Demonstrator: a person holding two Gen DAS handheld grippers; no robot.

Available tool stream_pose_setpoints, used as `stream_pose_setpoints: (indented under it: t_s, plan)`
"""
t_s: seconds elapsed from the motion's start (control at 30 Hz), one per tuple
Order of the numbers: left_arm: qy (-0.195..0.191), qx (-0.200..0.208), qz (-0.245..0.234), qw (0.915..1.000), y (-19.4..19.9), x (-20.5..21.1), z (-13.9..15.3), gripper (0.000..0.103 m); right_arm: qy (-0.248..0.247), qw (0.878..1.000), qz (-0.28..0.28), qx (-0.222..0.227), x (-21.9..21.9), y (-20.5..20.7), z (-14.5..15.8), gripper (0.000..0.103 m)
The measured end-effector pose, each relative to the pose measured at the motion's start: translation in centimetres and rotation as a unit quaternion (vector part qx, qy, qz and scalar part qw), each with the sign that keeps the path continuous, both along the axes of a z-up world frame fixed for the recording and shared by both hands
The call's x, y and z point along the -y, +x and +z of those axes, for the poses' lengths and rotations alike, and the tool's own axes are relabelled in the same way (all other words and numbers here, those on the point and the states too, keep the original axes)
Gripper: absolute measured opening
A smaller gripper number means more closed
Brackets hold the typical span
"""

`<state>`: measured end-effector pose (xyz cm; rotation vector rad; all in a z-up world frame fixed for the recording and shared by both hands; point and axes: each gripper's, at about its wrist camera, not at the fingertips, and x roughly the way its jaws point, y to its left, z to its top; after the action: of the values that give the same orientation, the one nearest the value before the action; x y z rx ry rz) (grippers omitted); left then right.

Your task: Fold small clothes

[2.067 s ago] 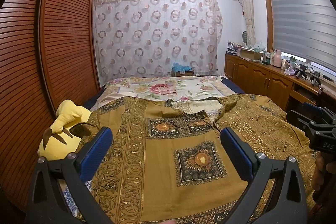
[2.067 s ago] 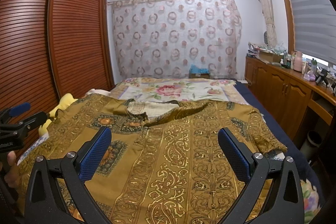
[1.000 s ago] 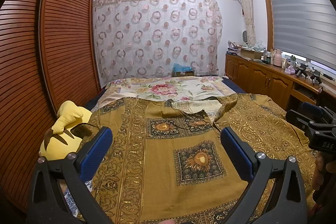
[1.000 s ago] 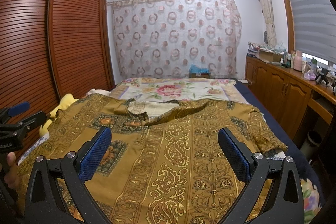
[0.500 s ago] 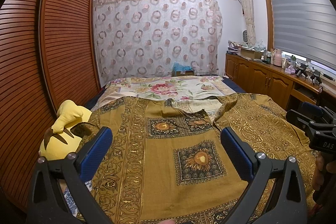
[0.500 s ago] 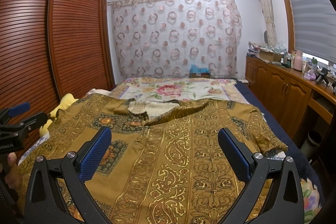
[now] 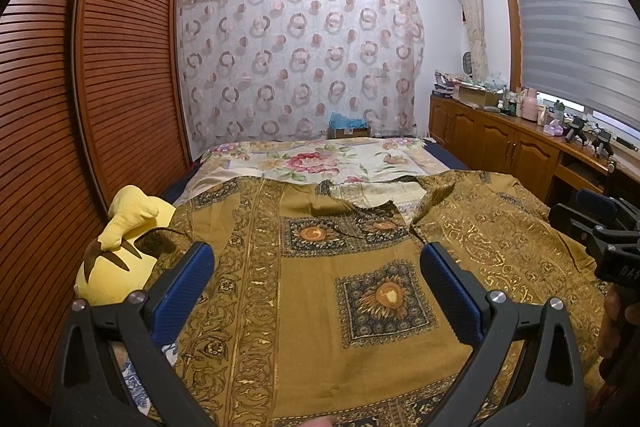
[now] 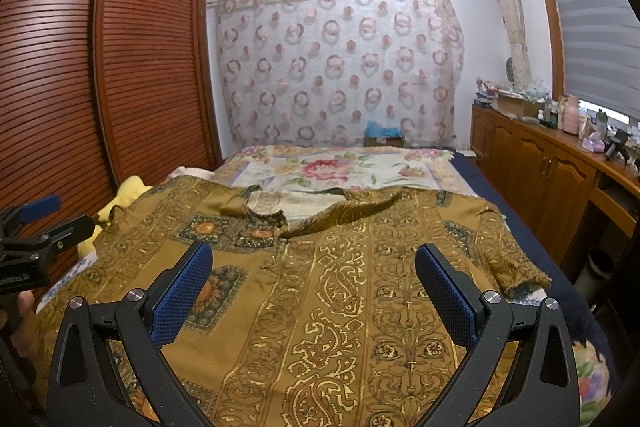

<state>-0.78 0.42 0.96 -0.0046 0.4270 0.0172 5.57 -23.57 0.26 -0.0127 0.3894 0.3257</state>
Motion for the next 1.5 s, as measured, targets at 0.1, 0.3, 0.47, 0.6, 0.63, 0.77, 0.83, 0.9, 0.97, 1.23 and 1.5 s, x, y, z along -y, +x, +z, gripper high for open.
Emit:
stream_pose_setpoints:
  t_s: [0.1, 0.3, 0.47, 0.6, 0.63, 0.77, 0.83, 0.9, 0.97, 1.23, 1.5]
  plan:
    - [0.001, -0.009, 0.003, 1.0000, 0.1, -0.5, -0.5, 0.103, -0.002, 1.000, 0.007, -0.001, -0.1, 0.6, 0.0, 0.103]
    - [0.002, -0.026, 0.011, 0.9996, 0.1, -1.8, -1.5, 0.103, -0.008, 1.000, 0.020, -0.003, -1.2, 0.5, -0.3, 0.103]
    - [0.010, -0.045, 0.018, 0.9987, 0.5, -3.4, -2.6, 0.103, -0.014, 0.999, 0.036, -0.013, -2.2, 1.1, -0.8, 0.103]
    - [0.002, -0.064, 0.006, 0.9979, 1.0, -5.1, -3.7, 0.103, -0.021, 0.998, 0.053, -0.020, -3.4, 1.7, -1.3, 0.103]
    - [0.000, -0.067, 0.004, 0.9977, 1.0, -5.5, -3.9, 0.103, -0.021, 0.998, 0.056, -0.022, -3.6, 1.8, -1.3, 0.103]
    - [0.002, -0.082, 0.010, 0.9966, 1.4, -7.1, -4.9, 0.103, -0.026, 0.997, 0.072, -0.030, -4.7, 2.3, -1.6, 0.103]
    - [-0.003, -0.089, 0.008, 0.9960, 1.6, -8.1, -5.3, 0.103, -0.031, 0.996, 0.079, -0.031, -5.2, 2.5, -1.6, 0.103]
    - [-0.005, -0.097, 0.009, 0.9952, 1.9, -9.0, -5.6, 0.103, -0.036, 0.995, 0.085, -0.034, -5.7, 2.8, -1.8, 0.103]
    - [-0.008, -0.105, 0.008, 0.9944, 2.1, -10.0, -5.9, 0.103, -0.040, 0.994, 0.092, -0.040, -6.3, 3.2, -2.0, 0.103]
    - [-0.014, -0.122, 0.012, 0.9923, 3.1, -14.5, -6.7, 0.096, -0.056, 0.988, 0.128, -0.062, -8.6, 4.5, -3.1, 0.103]
    - [-0.035, -0.162, 0.009, 0.9862, 5.7, -18.3, -7.7, 0.067, -0.063, 0.978, 0.171, -0.099, -10.8, 5.6, -4.5, 0.103]
